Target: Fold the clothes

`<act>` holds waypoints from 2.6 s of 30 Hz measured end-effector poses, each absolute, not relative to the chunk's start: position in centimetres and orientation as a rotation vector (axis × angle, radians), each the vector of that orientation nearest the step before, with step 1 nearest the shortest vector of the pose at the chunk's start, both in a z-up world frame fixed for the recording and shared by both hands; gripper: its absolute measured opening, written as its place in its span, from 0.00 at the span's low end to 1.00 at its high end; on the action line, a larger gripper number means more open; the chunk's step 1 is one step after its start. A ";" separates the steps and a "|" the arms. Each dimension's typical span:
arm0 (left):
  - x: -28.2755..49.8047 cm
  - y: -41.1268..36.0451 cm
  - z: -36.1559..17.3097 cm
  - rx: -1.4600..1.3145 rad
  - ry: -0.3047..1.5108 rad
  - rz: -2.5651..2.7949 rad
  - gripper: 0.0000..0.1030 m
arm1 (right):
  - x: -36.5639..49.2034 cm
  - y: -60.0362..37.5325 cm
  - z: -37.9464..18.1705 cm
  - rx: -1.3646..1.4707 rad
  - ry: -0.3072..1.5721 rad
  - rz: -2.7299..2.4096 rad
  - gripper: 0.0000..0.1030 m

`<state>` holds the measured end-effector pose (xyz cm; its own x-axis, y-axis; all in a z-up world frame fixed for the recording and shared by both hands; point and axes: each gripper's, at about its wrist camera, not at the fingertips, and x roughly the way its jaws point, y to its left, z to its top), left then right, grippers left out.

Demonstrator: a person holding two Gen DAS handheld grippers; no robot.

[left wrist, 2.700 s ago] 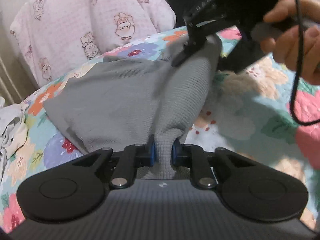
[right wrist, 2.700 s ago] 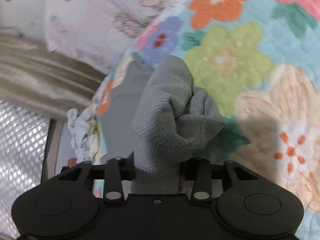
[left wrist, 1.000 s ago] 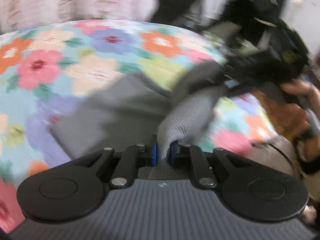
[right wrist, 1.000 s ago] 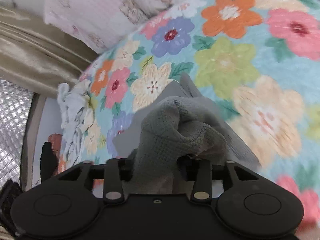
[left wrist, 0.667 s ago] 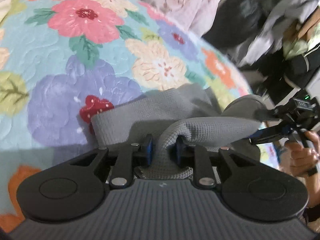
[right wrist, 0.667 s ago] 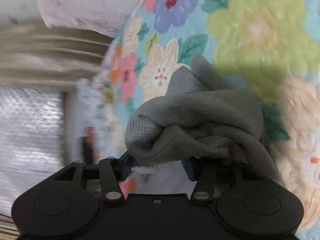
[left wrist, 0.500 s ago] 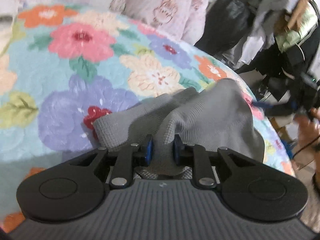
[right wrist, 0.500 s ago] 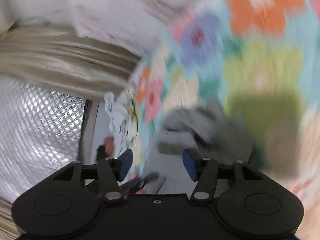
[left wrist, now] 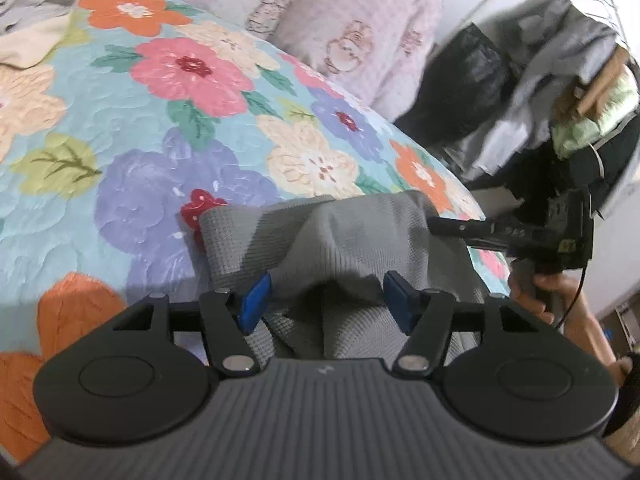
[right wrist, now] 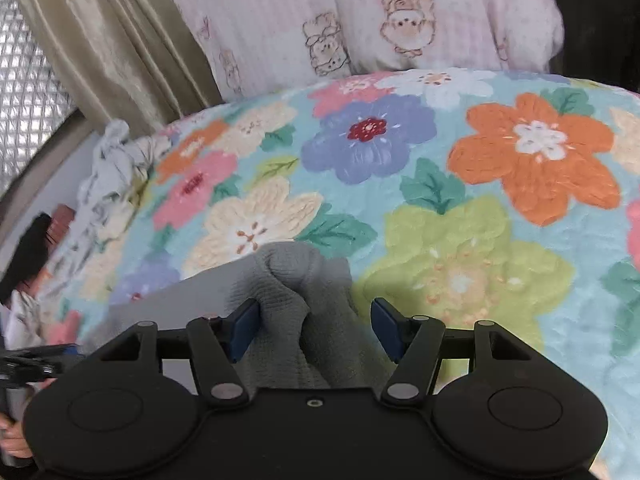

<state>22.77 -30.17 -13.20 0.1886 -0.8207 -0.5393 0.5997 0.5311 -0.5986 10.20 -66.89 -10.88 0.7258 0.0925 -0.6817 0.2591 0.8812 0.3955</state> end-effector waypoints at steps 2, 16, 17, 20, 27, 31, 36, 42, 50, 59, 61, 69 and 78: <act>22.8 -30.5 -13.1 -0.286 0.938 -1.014 0.62 | 10.8 -67.0 -11.5 0.504 0.733 -0.047 0.65; 22.2 -29.8 -10.7 -0.282 0.845 -0.858 0.06 | 10.5 -64.2 -9.4 0.383 0.677 0.035 0.32; 22.0 -29.6 -11.0 -0.290 0.846 -0.820 0.07 | 10.5 -64.1 -9.2 0.387 0.661 0.043 0.32; 22.5 -29.8 -13.7 -0.256 0.910 -0.673 0.10 | 11.8 -65.2 -10.7 0.446 0.715 0.014 0.37; 21.0 -28.6 -12.1 -0.247 0.859 -0.545 0.28 | 11.6 -64.1 -8.5 0.257 0.792 -0.145 0.59; 18.6 -28.8 -10.8 -0.237 0.909 -0.657 0.48 | 8.7 -64.5 -6.8 0.296 0.812 -0.145 0.60; 15.5 -30.3 -11.8 -0.206 0.965 -0.710 0.53 | 6.7 -62.5 -6.7 0.259 0.852 -0.040 0.60; 14.6 -30.7 -13.2 -0.171 1.017 -0.680 0.53 | 8.2 -64.0 -9.9 0.353 0.988 -0.068 0.13; 14.9 -28.3 -13.3 -0.216 1.023 -0.640 0.63 | 5.2 -63.9 -7.5 0.291 0.928 -0.236 0.57; 15.6 -26.8 -15.0 -0.360 1.057 -0.700 0.72 | 3.0 -67.5 -9.6 0.700 0.910 -0.143 0.64; 15.9 -26.9 -15.4 -0.412 1.059 -0.728 0.76 | 3.2 -67.7 -10.2 0.748 0.912 -0.122 0.64; 18.3 -29.1 -17.0 -0.541 1.092 -0.810 0.78 | 6.9 -67.7 -13.4 0.723 0.975 -0.078 0.68; 19.1 -30.7 -17.8 -0.584 1.110 -0.818 0.14 | 9.8 -66.7 -15.8 0.758 0.845 0.113 0.42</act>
<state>19.07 -30.72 -17.77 0.2140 -0.8127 -0.5419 0.2769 0.5825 -0.7643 9.83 -66.68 -15.78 0.6742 0.3771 -0.6351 0.1971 0.7368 0.6467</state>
